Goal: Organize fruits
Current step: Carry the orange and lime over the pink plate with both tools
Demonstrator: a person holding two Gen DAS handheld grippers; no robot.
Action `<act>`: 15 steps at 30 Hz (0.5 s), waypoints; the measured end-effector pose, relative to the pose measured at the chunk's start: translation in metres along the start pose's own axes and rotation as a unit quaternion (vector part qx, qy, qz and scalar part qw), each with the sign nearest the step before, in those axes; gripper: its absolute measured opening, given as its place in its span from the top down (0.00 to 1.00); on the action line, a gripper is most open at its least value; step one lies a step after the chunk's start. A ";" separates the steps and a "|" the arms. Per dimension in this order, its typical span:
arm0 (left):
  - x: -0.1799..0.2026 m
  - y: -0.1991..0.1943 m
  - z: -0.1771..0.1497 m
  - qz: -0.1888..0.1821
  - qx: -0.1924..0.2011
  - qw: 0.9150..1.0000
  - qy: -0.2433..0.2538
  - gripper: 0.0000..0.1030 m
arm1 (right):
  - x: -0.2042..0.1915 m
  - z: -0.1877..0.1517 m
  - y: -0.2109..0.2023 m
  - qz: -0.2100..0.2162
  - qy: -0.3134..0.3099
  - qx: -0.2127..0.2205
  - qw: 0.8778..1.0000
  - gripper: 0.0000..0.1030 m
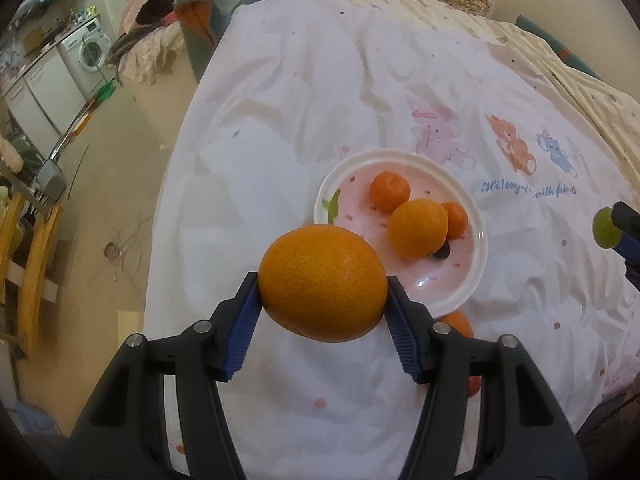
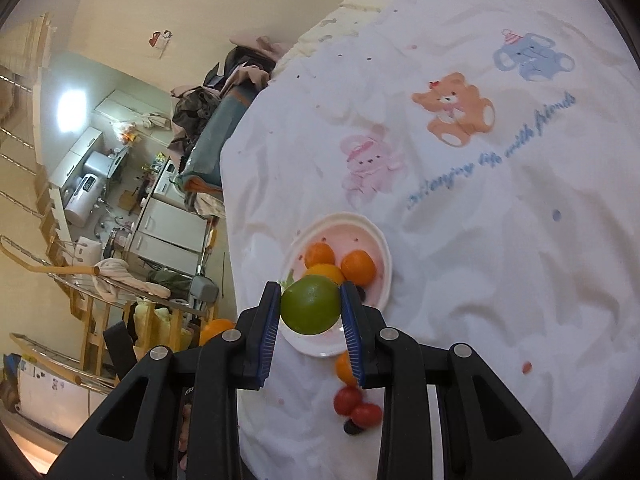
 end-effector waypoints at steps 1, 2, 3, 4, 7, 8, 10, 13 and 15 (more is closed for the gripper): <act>0.000 0.001 0.004 -0.001 0.000 1.000 0.002 0.45 | -0.002 0.002 0.003 -0.001 -0.002 -0.002 1.000 0.69; -0.001 0.003 0.009 -0.002 0.000 1.000 0.005 0.45 | -0.004 0.005 0.009 -0.004 -0.007 -0.003 1.000 0.69; -0.001 0.005 0.013 -0.002 0.000 1.000 0.008 0.45 | -0.006 0.006 0.012 -0.005 -0.010 -0.004 1.000 0.69; -0.001 0.008 0.017 -0.002 0.000 1.000 0.012 0.45 | -0.007 0.008 0.016 -0.007 -0.014 -0.005 1.000 0.69; -0.001 0.015 0.030 0.000 0.003 1.000 0.022 0.45 | -0.009 0.013 0.025 -0.010 -0.016 -0.009 1.000 0.69; -0.001 0.018 0.034 0.000 0.003 1.000 0.025 0.45 | -0.009 0.015 0.029 -0.013 -0.017 -0.012 1.000 0.69; 0.000 0.024 0.040 0.000 0.002 1.000 0.026 0.45 | -0.009 0.017 0.035 -0.019 -0.020 -0.015 1.000 0.69; 0.000 0.033 0.048 -0.005 -0.001 1.000 0.026 0.45 | -0.006 0.021 0.046 -0.029 -0.021 -0.021 0.999 0.69; 0.003 0.040 0.053 -0.008 -0.003 0.999 0.032 0.45 | -0.003 0.024 0.054 -0.032 -0.018 -0.027 0.999 0.69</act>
Point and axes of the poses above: each gripper's, at about its wrist camera, not at the fingertips, and y roughly the way its jaws point, x to its right, z to its top, the point moved 1 cm from there along y, roughly the way its jaws point, and after that the axes turned 15 degrees about y, right-handed, at the moved point
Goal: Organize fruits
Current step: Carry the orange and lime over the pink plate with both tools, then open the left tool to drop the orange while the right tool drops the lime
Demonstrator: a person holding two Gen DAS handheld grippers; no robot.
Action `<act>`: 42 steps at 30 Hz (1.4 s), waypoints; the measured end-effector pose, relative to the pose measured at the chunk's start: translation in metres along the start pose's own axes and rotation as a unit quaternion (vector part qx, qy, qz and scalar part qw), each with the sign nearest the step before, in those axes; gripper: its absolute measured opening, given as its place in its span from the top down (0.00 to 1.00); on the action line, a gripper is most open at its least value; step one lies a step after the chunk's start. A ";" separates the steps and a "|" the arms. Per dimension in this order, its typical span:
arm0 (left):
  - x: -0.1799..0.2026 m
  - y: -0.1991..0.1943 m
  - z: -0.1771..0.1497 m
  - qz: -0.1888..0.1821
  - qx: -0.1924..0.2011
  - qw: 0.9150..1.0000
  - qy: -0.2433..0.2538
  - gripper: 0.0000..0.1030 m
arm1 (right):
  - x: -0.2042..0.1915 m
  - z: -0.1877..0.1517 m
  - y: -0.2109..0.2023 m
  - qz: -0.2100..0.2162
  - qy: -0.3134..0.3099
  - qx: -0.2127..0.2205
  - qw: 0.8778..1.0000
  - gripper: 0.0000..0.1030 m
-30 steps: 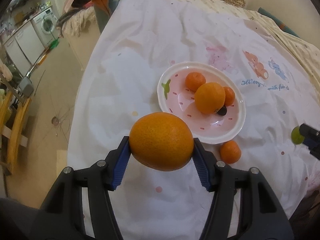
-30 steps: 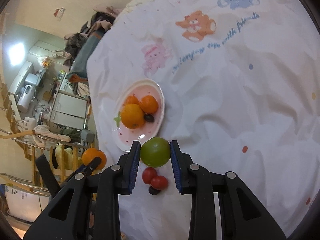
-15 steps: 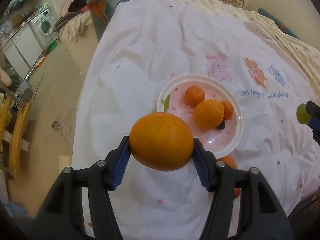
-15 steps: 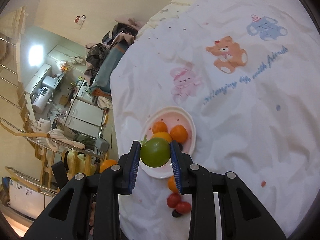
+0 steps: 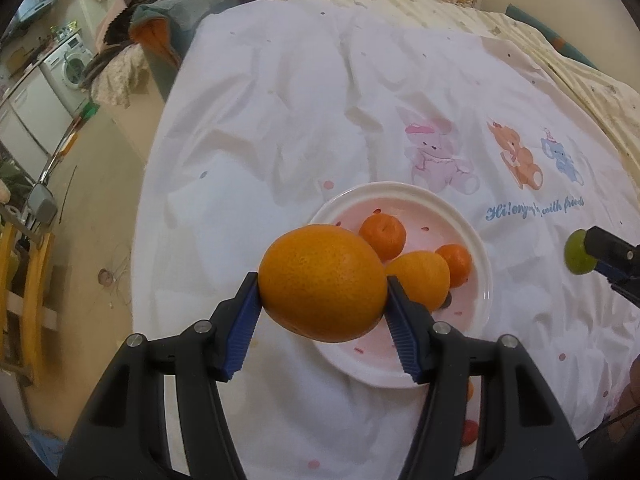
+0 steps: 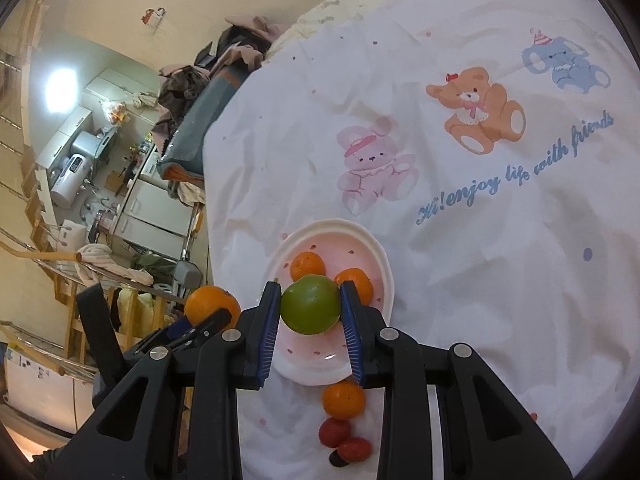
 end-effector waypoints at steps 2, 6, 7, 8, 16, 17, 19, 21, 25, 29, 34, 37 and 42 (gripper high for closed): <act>0.003 0.007 0.002 -0.005 -0.004 1.000 0.005 0.45 | 0.001 0.004 0.008 -0.001 0.002 -0.007 1.000 0.69; 0.007 0.024 0.003 -0.010 -0.015 1.000 0.017 0.45 | 0.002 0.010 0.026 -0.007 0.000 -0.020 1.000 0.69; 0.007 0.029 0.002 -0.008 -0.019 1.000 0.020 0.45 | 0.002 0.012 0.030 -0.007 -0.001 -0.023 1.000 0.69; 0.005 0.035 0.002 -0.008 -0.027 0.999 0.017 0.45 | 0.001 0.015 0.037 -0.011 -0.003 -0.025 1.000 0.69; 0.000 0.062 0.003 -0.034 -0.053 0.998 0.008 0.45 | 0.004 0.031 0.079 -0.035 0.002 -0.032 0.999 0.69; 0.002 0.065 0.003 -0.039 -0.055 0.998 0.009 0.45 | 0.005 0.030 0.082 -0.037 0.002 -0.034 0.999 0.69; 0.002 0.069 0.003 -0.042 -0.060 0.997 0.008 0.45 | 0.005 0.031 0.090 -0.045 -0.001 -0.036 0.998 0.69; 0.003 0.070 0.004 -0.042 -0.060 0.997 0.008 0.45 | 0.007 0.032 0.095 -0.055 -0.005 -0.037 0.998 0.69; 0.002 0.071 0.005 -0.043 -0.064 0.997 0.002 0.44 | 0.012 0.034 0.101 -0.064 -0.001 -0.041 0.997 0.69; 0.002 0.072 0.005 -0.040 -0.064 0.997 0.003 0.43 | 0.010 0.030 0.107 -0.078 -0.013 -0.045 0.996 0.69; 0.002 0.072 0.006 -0.038 -0.065 0.997 0.005 0.42 | 0.009 0.028 0.110 -0.086 -0.020 -0.044 0.995 0.66; 0.002 0.073 0.006 -0.031 -0.066 0.997 0.008 0.36 | 0.009 0.028 0.110 -0.085 -0.018 -0.044 0.995 0.66; 0.001 0.073 0.004 -0.017 -0.067 0.998 0.012 0.27 | 0.007 0.028 0.111 -0.088 -0.019 -0.042 0.995 0.64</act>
Point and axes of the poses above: each gripper's, at about its wrist camera, not at the fingertips, and y roughly the way its jaws point, x to its right, z to its top, the point moved 1 cm from there along y, roughly the way its jaws point, and after that the axes turned 15 degrees about y, right-handed, at the moved point
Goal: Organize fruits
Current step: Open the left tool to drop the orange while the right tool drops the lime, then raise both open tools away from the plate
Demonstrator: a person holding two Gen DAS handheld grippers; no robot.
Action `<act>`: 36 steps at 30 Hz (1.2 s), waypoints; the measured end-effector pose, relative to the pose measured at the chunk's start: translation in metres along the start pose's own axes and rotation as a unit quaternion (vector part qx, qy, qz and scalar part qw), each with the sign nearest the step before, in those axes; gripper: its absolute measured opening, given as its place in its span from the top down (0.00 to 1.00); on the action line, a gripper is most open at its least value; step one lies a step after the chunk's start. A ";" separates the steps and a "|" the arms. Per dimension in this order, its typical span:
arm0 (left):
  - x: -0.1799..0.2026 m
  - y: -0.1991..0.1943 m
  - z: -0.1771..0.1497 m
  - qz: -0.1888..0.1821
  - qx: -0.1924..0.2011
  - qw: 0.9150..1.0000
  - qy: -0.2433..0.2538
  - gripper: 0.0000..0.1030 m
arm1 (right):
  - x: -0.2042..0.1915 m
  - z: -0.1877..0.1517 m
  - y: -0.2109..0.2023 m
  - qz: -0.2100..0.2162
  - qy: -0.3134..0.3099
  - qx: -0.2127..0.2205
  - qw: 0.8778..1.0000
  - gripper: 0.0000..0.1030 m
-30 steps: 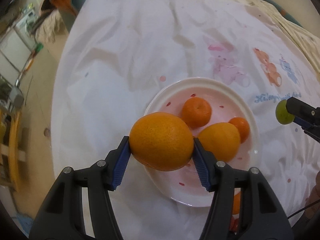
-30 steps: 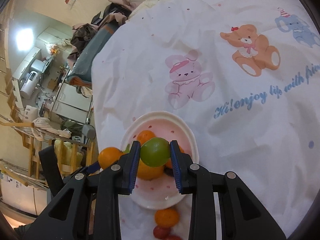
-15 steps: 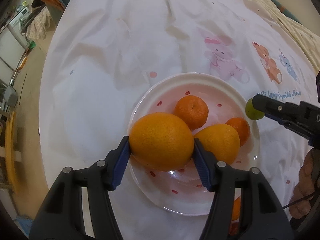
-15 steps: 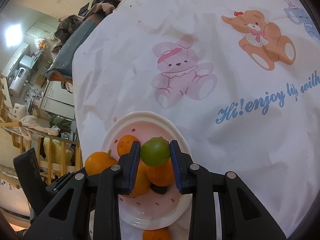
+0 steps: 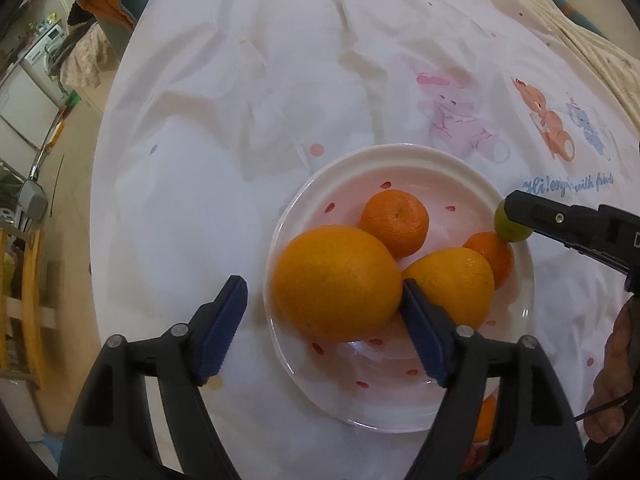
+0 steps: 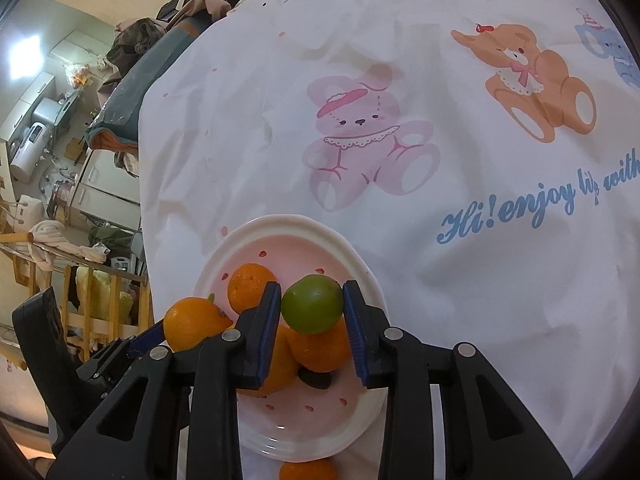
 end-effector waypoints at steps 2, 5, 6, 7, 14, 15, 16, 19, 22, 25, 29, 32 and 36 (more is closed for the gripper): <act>0.000 0.000 -0.001 0.000 -0.001 1.000 0.000 0.26 | -0.001 0.000 -0.002 0.006 0.000 -0.002 1.000 0.53; 0.002 -0.001 -0.002 0.004 0.000 1.000 0.006 0.26 | -0.003 0.001 -0.007 0.013 0.002 0.011 1.000 0.36; 0.002 -0.001 -0.002 0.005 0.000 1.000 0.009 0.26 | -0.005 0.001 -0.009 0.015 0.001 0.016 1.000 0.35; 0.003 -0.001 -0.003 0.006 0.000 1.000 0.010 0.26 | -0.006 0.001 -0.012 0.019 -0.001 0.019 1.000 0.35; 0.006 -0.011 -0.003 0.005 0.002 1.000 0.030 0.25 | -0.009 -0.003 -0.042 0.028 -0.005 0.030 0.999 0.34; 0.007 -0.013 -0.003 0.005 0.004 1.000 0.030 0.25 | -0.009 -0.005 -0.047 0.026 -0.006 0.032 0.999 0.34; 0.005 -0.017 -0.004 0.002 0.009 1.000 0.026 0.25 | -0.007 -0.007 -0.051 0.022 -0.005 0.033 0.999 0.34; 0.003 -0.025 -0.005 -0.016 0.022 1.000 0.014 0.22 | 0.001 -0.014 -0.070 0.017 0.008 0.037 0.999 0.34; 0.001 -0.037 -0.007 -0.026 0.043 0.999 0.004 0.12 | 0.006 -0.020 -0.085 0.025 0.027 0.042 0.998 0.34; 0.001 -0.049 -0.007 -0.037 0.057 0.998 0.004 0.12 | 0.011 -0.033 -0.107 0.031 0.029 0.052 0.998 0.34; -0.004 -0.075 -0.014 -0.044 0.083 0.995 -0.015 0.12 | 0.024 -0.055 -0.134 0.025 0.029 0.071 0.997 0.34; -0.011 -0.096 -0.024 -0.036 0.099 0.994 -0.024 0.12 | 0.033 -0.068 -0.148 0.029 0.042 0.074 0.996 0.34; -0.015 -0.117 -0.046 -0.030 0.101 0.994 -0.034 0.12 | 0.033 -0.082 -0.157 0.029 0.034 0.080 0.996 0.34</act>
Point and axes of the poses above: each gripper's, at about its wrist camera, not at the fingertips, and y roughly the way its jaws point, x to its right, z to its top, the point moved 1 cm from there along y, roughly the way its jaws point, and after that the axes turned 15 degrees about y, right-handed, at the moved point
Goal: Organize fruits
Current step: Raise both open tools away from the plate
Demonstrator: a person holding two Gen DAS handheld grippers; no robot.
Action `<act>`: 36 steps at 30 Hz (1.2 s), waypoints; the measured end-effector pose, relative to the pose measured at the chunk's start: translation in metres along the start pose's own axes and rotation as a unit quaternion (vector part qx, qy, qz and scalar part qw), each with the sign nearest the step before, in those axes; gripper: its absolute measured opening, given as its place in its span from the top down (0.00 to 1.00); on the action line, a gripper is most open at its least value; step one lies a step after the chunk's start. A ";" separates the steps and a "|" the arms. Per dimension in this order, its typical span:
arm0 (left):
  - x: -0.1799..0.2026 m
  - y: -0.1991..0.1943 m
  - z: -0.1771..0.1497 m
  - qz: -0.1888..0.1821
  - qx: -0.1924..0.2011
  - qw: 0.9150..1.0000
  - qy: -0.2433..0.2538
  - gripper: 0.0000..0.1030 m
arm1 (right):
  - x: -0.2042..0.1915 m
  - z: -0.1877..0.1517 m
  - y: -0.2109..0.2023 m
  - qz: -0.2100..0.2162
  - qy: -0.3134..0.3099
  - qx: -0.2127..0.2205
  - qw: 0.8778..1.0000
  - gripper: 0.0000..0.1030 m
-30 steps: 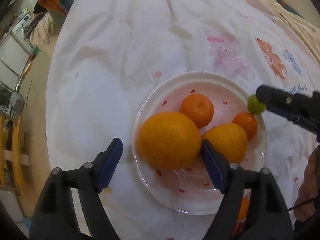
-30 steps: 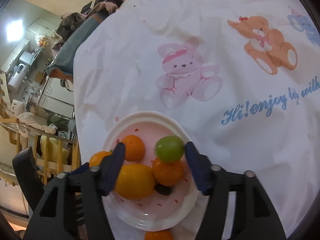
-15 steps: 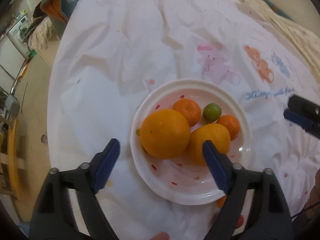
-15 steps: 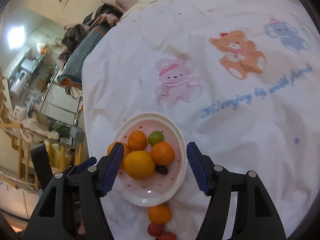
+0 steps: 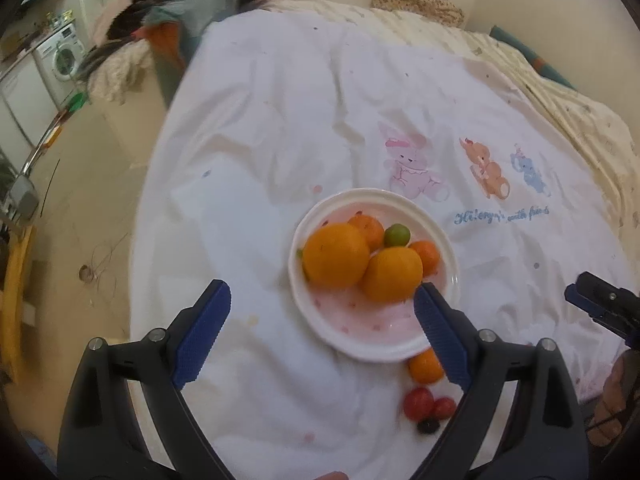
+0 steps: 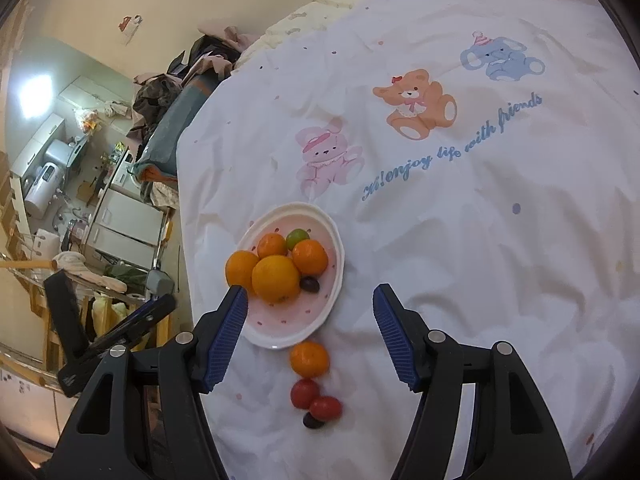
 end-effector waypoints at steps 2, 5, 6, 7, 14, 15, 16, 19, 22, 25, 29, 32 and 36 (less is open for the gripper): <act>-0.001 -0.013 -0.011 0.003 0.001 1.000 -0.001 0.12 | -0.001 -0.007 -0.004 0.001 -0.005 0.001 1.000 0.34; 0.000 -0.023 -0.022 0.003 0.003 1.000 -0.006 0.12 | -0.003 -0.016 -0.008 0.004 -0.013 -0.001 1.000 0.34; 0.000 -0.026 -0.026 0.002 0.003 1.000 -0.011 0.12 | -0.002 -0.021 -0.010 0.002 -0.017 -0.002 1.000 0.34; 0.000 -0.029 -0.029 0.000 0.004 1.000 -0.016 0.12 | -0.002 -0.024 -0.011 -0.001 -0.020 -0.002 1.000 0.34; 0.021 -0.032 -0.053 -0.001 0.001 1.000 -0.008 0.12 | 0.011 -0.042 -0.016 -0.012 -0.011 -0.005 1.000 0.34; 0.024 -0.031 -0.055 -0.003 -0.001 1.000 -0.009 0.12 | 0.013 -0.043 -0.017 -0.011 -0.005 -0.004 1.000 0.34; 0.026 -0.030 -0.057 -0.004 -0.001 1.000 -0.011 0.12 | 0.016 -0.043 -0.018 -0.008 0.004 -0.002 1.000 0.34; 0.034 -0.026 -0.063 -0.007 -0.003 1.000 -0.010 0.12 | 0.021 -0.042 -0.020 -0.008 0.016 0.000 1.000 0.34; 0.042 -0.021 -0.067 -0.003 -0.004 1.000 0.002 0.12 | 0.023 -0.042 -0.017 -0.016 0.017 0.000 1.000 0.34; 0.047 -0.017 -0.068 -0.002 0.000 1.000 0.018 0.12 | 0.026 -0.042 -0.010 -0.023 0.023 -0.006 0.999 0.34; 0.047 -0.010 -0.067 0.006 -0.004 1.000 0.023 0.12 | 0.025 -0.043 -0.004 -0.029 0.021 -0.007 0.999 0.34; 0.047 -0.003 -0.069 -0.002 -0.021 1.000 0.021 0.12 | 0.025 -0.042 0.000 -0.039 0.019 -0.004 0.999 0.34; 0.053 0.007 -0.075 -0.022 -0.044 0.998 0.028 0.12 | 0.031 -0.040 0.006 -0.044 0.036 -0.010 0.998 0.34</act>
Point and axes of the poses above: each gripper's, at about its wrist camera, not at the fingertips, and y roughly the way its jaws point, x to its right, z to its top, the point moved 1 cm from there along y, roughly the way its jaws point, and after that the axes turned 15 degrees about y, right-handed, at the moved point
